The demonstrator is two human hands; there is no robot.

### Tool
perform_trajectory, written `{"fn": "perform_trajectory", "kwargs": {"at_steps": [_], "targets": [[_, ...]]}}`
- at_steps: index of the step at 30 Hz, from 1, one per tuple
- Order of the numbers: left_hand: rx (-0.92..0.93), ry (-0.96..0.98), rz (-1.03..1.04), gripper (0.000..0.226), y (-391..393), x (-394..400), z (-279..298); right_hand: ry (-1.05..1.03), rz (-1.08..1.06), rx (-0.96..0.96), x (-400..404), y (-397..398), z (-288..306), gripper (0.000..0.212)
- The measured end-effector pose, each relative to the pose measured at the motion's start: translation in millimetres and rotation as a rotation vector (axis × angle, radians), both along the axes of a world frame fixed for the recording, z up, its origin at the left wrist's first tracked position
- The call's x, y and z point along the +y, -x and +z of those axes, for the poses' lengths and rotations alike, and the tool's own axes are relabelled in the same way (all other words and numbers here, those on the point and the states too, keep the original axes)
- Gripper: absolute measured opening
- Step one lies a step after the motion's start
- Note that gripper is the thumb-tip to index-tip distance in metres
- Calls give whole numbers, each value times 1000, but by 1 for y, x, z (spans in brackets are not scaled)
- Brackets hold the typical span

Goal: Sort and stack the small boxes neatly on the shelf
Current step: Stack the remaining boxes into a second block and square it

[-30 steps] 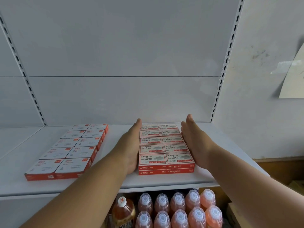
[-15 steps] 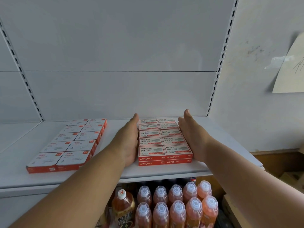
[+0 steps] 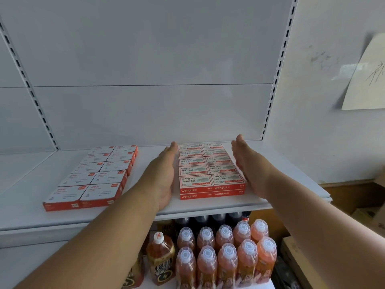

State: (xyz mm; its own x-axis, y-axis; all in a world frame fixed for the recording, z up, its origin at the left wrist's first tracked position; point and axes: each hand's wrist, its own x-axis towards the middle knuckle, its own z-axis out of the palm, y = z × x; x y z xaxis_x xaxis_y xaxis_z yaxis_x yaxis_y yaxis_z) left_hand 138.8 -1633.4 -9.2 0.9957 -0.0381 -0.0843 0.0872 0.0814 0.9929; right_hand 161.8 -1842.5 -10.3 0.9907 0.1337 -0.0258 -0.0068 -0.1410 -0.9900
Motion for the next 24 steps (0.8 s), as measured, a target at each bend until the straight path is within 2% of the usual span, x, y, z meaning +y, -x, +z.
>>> {"fn": "perform_trajectory", "kwargs": {"at_steps": [1, 3, 5, 11, 18, 24], "targets": [[-34, -182, 38, 50, 5, 5, -3, 102, -20, -74, -4, 6, 0, 52], [-132, -604, 85, 66, 17, 15, -14, 422, -93, -322, -16, 14, -9, 75], [-256, -860, 104, 69, 27, 20, -21, 705, -132, -476, -23, 21, -15, 88], [-304, -1012, 110, 54, 34, 13, -23, 989, -53, -426, -28, 13, -15, 107], [-335, -1163, 116, 53, 33, 12, -26, 1163, 40, -539, -35, 15, -19, 82], [-384, -1300, 123, 57, 34, 13, -29, 1268, 55, -572, -32, 20, -14, 80]]}}
